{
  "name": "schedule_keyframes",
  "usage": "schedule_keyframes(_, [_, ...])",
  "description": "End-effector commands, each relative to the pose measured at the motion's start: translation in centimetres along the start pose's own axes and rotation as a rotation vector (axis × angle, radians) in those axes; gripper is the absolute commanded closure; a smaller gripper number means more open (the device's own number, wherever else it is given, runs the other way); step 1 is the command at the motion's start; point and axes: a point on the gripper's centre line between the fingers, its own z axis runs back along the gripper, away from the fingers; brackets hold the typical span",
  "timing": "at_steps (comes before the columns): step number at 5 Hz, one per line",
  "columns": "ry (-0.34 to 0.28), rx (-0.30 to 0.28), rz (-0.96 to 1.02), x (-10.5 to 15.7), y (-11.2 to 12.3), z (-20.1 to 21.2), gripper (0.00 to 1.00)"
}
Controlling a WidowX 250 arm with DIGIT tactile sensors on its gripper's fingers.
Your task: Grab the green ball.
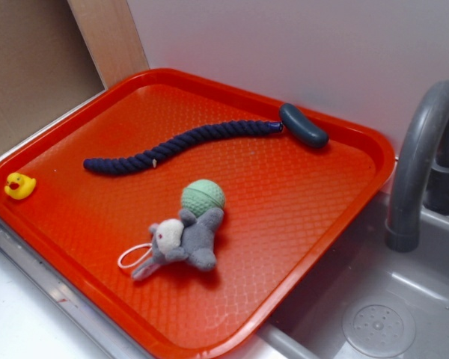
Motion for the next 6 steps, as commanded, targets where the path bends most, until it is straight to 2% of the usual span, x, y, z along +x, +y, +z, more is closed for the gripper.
schedule_keyframes(1, [-0.010,-0.067,0.045,-0.1,-9.3,1.1,0.00])
schedule_keyframes(2, [0.037,-0.100,0.150,1.8,-12.8,0.0,0.00])
schedule_keyframes(4, [0.058,-0.039,0.276,5.1,-16.3,-4.9,0.00])
schedule_keyframes(5, [0.088,-0.110,0.250,5.7,-17.4,-7.8,0.00])
schedule_keyframes(6, [0.117,-0.143,0.250,6.7,-18.1,-11.1,0.00])
